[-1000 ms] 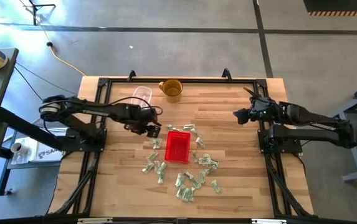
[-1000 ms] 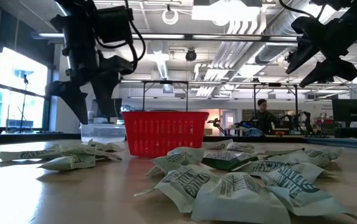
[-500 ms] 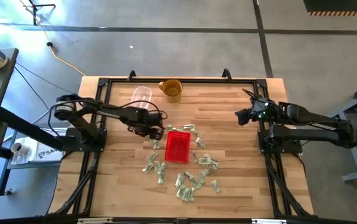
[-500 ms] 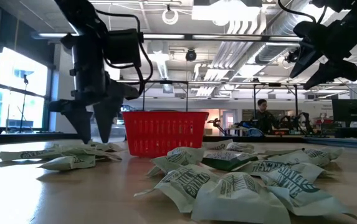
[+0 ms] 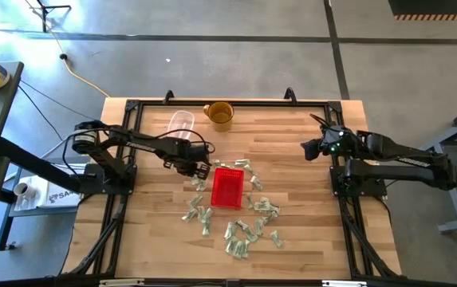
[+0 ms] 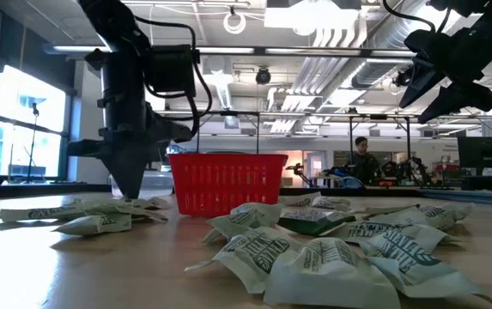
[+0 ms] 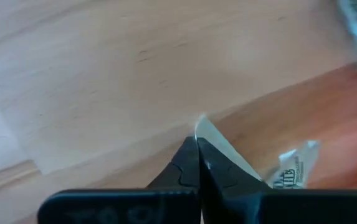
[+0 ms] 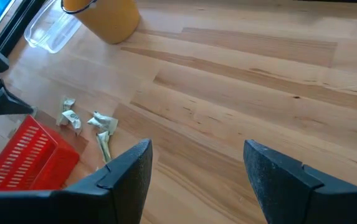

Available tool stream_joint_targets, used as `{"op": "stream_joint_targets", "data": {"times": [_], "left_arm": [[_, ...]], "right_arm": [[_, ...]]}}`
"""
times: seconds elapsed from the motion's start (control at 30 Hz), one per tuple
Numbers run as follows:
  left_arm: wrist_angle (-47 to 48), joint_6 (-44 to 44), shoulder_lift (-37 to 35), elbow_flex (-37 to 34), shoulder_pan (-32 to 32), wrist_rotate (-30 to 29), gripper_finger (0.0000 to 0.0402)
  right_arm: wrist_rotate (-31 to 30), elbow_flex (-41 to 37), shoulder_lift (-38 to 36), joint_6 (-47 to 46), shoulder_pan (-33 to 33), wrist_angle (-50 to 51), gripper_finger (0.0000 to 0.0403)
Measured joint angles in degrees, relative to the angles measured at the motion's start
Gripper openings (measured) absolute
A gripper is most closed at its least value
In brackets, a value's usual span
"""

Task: Pick and place Stevia / Truvia into bins
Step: Put the white stevia packet into the red basket

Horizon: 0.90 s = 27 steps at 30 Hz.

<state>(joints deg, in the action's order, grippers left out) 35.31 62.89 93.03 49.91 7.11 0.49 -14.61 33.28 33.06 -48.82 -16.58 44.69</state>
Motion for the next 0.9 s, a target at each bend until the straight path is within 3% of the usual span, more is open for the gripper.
{"op": "stream_joint_targets", "data": {"times": [0.13,0.47,0.63,0.9], "left_arm": [[0.16,-4.60,-0.09,4.95,0.00,-1.77,0.0038],[3.17,-17.78,-0.20,21.64,0.00,-10.36,0.0023],[-0.86,-23.32,0.29,24.09,0.00,-3.68,0.0026],[-5.04,-20.86,5.39,23.94,-0.09,8.48,0.0032]], "right_arm": [[0.00,0.00,0.00,-0.04,0.00,-0.02,0.0243],[0.15,0.00,0.00,-0.76,0.00,-0.02,0.0243],[0.17,0.00,0.00,-0.70,0.00,0.03,0.0243],[5.28,0.00,2.51,0.79,0.00,-0.56,0.0243]]}}
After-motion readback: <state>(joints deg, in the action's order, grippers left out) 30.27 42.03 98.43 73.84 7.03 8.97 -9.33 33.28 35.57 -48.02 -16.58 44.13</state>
